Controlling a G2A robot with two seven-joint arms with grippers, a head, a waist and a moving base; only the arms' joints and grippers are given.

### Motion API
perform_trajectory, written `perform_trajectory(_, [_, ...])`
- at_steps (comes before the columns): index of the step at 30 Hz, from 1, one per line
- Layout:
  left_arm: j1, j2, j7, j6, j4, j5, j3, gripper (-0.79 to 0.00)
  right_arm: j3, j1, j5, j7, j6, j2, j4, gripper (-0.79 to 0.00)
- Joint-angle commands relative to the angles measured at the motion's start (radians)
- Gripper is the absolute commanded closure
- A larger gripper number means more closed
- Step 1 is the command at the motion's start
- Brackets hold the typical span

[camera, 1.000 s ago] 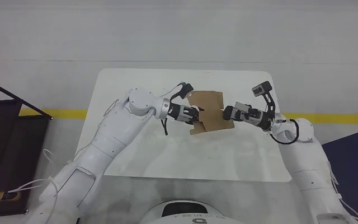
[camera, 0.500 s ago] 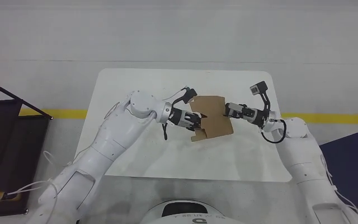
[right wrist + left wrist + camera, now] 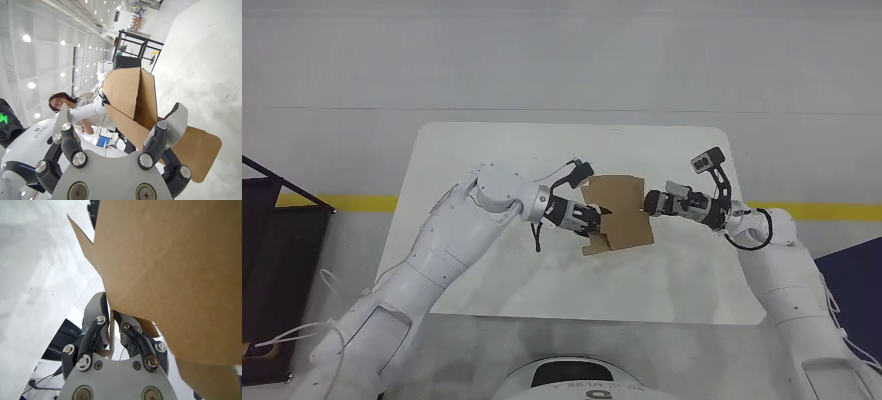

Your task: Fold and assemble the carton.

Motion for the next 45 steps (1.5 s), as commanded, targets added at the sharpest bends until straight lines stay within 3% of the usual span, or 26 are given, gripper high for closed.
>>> perform_trajectory(1, [0.001,0.001,0.0,0.0,0.003,0.003,0.0,0.0,0.006,-0.004,0.029,0.025,0.025,0.003,-0.004,-0.785])
perform_trajectory(7, [0.002,0.002,0.004,0.001,0.009,-0.013,-0.001,0.0,0.005,-0.024,0.038,0.111,0.111,0.013,-0.053,-0.785])
perform_trajectory(15, [0.001,0.003,0.024,0.0,0.018,-0.013,-0.002,0.0,-0.002,-0.046,-0.049,0.123,0.123,0.03,-0.103,-0.785])
perform_trajectory(19, [0.004,0.005,0.046,0.006,0.018,0.006,-0.003,0.0,0.019,-0.058,-0.08,0.087,0.087,0.038,-0.091,-0.785])
perform_trajectory(26, [0.013,0.009,0.061,0.01,0.006,0.018,-0.005,0.0,0.055,-0.078,-0.096,-0.115,0.058,0.039,-0.093,-0.785])
perform_trajectory(36, [0.026,0.01,0.066,0.009,-0.008,0.011,0.001,0.0,0.035,-0.117,-0.012,-0.033,-0.033,0.034,-0.175,-0.785])
perform_trajectory(45, [0.032,0.015,0.061,0.011,-0.018,0.01,-0.003,0.0,-0.028,-0.113,-0.131,-0.082,-0.08,0.029,-0.191,-0.785])
